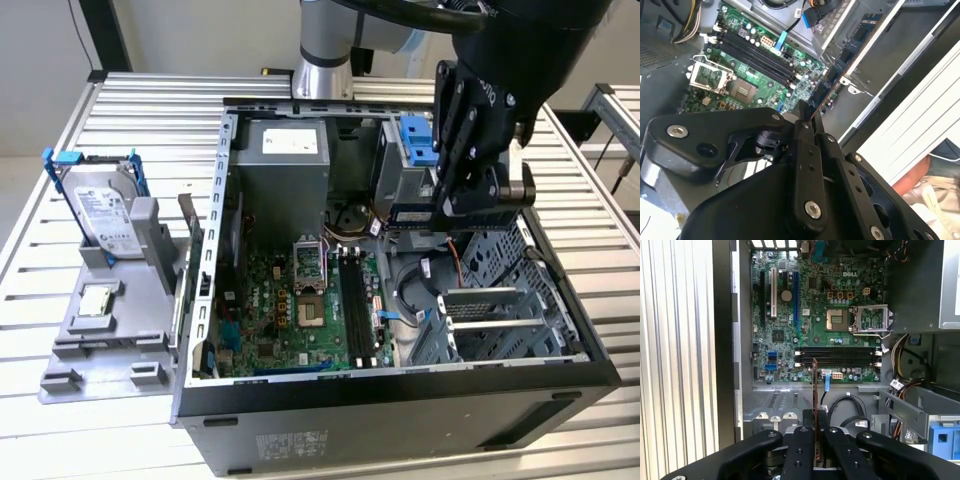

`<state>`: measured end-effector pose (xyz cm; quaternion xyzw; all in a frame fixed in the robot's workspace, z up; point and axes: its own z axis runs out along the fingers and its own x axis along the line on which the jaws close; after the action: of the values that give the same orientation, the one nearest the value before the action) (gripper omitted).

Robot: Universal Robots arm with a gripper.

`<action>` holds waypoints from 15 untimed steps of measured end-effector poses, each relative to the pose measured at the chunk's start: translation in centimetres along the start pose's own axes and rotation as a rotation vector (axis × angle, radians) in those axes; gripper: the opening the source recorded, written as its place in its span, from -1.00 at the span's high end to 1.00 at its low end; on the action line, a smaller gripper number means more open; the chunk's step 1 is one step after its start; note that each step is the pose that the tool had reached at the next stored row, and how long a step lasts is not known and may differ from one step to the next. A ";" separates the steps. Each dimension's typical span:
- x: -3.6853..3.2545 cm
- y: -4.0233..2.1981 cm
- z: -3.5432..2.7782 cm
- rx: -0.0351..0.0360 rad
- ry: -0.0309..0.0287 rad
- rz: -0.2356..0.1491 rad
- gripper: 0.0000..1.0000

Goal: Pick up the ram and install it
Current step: 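Pick up the ram and move it above insertion slot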

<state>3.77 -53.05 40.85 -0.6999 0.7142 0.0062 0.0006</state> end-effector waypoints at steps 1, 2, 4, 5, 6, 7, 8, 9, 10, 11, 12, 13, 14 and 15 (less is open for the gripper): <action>-0.23 0.00 0.00 0.0000 0.0000 0.000 1.00; -0.50 0.01 0.01 0.0000 -0.0001 0.000 1.00; -1.11 0.02 0.02 0.0000 -0.0001 0.000 1.00; -1.47 0.03 0.01 0.0000 0.0002 0.000 1.00; -1.87 0.04 0.03 0.0001 -0.0001 0.000 1.00; -2.32 0.05 0.04 0.0000 -0.0001 0.000 1.00; -2.78 0.06 0.04 0.0000 0.0000 0.000 1.00; -3.68 0.09 0.07 0.0000 -0.0001 0.000 1.00; -4.12 0.10 0.08 0.0000 0.0000 0.000 1.00; -4.61 0.13 0.09 0.0000 0.0001 0.000 1.00; -5.06 0.17 0.12 0.0000 -0.0001 0.000 1.00; -5.48 0.26 0.16 0.0000 -0.0002 0.000 1.00; -5.89 0.39 0.20 0.0001 0.0000 0.000 1.00; -6.20 0.51 0.25 0.0001 0.0000 0.000 1.00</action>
<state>3.39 -46.84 40.66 -0.6999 0.7142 0.0061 0.0006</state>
